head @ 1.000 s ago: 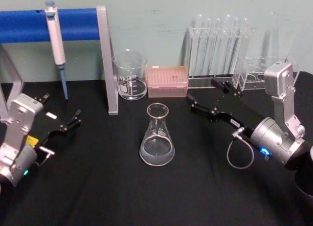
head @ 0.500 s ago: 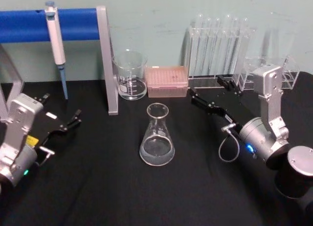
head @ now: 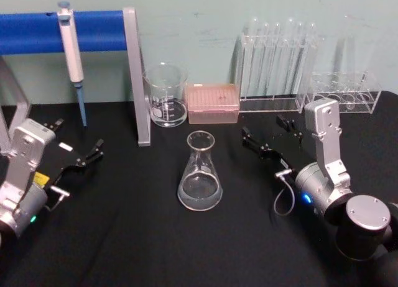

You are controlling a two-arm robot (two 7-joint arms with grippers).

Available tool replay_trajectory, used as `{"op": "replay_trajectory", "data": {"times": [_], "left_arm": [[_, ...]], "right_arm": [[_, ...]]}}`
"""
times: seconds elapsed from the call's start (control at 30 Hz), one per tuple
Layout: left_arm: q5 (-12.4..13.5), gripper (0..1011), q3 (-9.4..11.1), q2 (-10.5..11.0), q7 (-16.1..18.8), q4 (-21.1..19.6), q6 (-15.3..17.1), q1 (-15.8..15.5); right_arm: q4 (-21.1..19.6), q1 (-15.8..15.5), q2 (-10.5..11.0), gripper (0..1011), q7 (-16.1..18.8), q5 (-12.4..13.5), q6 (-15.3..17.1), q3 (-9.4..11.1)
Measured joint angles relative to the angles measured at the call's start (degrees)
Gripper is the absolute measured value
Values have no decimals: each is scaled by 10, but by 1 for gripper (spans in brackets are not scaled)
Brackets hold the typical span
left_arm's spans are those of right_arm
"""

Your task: Grasp the erlenmeyer flask with one hand, shake it three times, then place it back.

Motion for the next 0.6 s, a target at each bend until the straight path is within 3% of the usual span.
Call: {"op": "replay_trajectory", "data": {"times": [0.6], "left_arm": [[0, 1001, 0, 0, 0, 0, 0, 0]], "right_arm": [[21, 2, -10, 1002, 2, -19, 12, 6]]}}
